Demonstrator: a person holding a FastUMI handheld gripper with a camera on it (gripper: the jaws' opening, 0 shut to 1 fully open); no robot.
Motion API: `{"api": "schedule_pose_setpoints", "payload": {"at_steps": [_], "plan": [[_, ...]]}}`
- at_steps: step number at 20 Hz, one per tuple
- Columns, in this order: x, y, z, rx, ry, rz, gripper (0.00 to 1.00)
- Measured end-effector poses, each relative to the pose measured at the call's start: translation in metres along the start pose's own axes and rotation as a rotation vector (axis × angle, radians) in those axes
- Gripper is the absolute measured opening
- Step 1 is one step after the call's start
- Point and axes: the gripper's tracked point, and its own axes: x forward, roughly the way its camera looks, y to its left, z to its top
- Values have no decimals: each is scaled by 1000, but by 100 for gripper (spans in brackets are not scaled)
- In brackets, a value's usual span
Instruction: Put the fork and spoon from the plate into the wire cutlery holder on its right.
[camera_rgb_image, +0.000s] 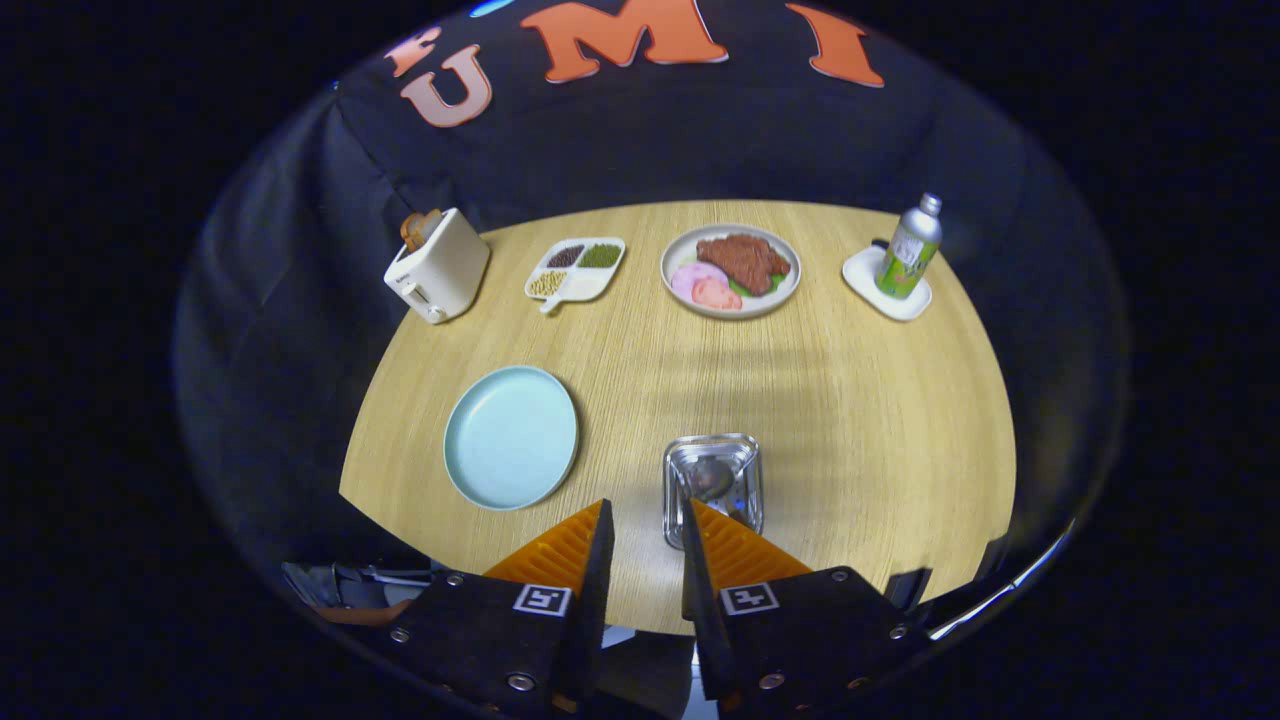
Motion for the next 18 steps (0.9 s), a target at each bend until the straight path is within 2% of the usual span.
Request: {"api": "schedule_pose_setpoints", "payload": {"at_steps": [1, 2, 5, 7, 8, 10, 15, 18], "plan": [[-7, 0, 14, -15, -60, -7, 45], [-15, 3, 31, -12, -120, 0, 55], [-51, 13, 79, 24, -325, 52, 63], [-76, 17, 110, 14, -470, 51, 72], [-89, 14, 122, 0, -543, 30, 79], [-118, 17, 152, -43, -691, -21, 85], [-201, 16, 202, -86, -974, -109, 94], [-237, 10, 222, -115, -1080, -186, 96]]}}
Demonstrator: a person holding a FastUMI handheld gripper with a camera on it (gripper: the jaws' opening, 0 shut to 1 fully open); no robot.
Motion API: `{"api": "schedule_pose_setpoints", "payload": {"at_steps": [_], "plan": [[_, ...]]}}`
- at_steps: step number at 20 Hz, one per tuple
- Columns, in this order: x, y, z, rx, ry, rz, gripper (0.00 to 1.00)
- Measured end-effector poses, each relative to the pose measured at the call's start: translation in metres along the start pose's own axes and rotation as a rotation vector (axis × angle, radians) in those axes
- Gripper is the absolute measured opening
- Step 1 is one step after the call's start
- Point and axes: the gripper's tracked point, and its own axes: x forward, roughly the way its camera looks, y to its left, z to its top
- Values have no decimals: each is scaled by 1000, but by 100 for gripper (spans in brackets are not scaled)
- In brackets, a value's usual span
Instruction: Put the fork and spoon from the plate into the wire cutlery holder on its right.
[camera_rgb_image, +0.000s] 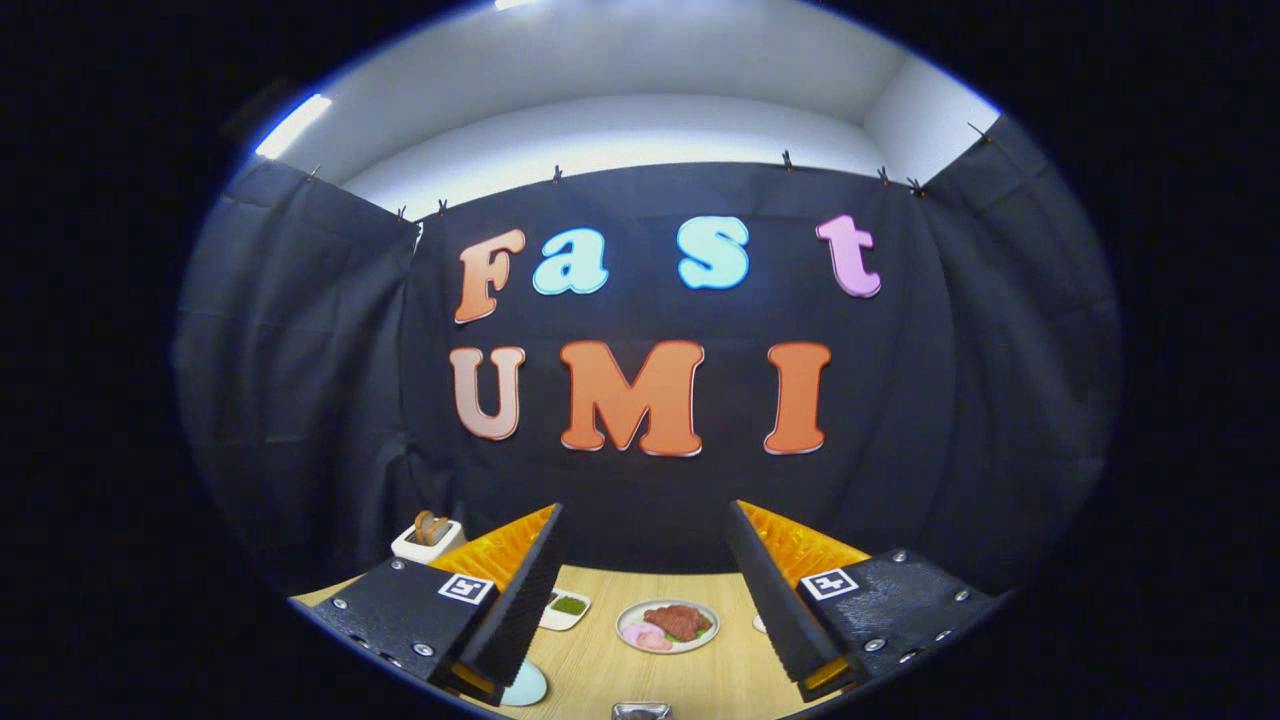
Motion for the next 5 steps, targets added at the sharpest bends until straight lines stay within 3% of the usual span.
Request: {"api": "schedule_pose_setpoints", "payload": {"at_steps": [5], "plan": [[-2, -15, 32, -63, -119, -84, 97]]}}
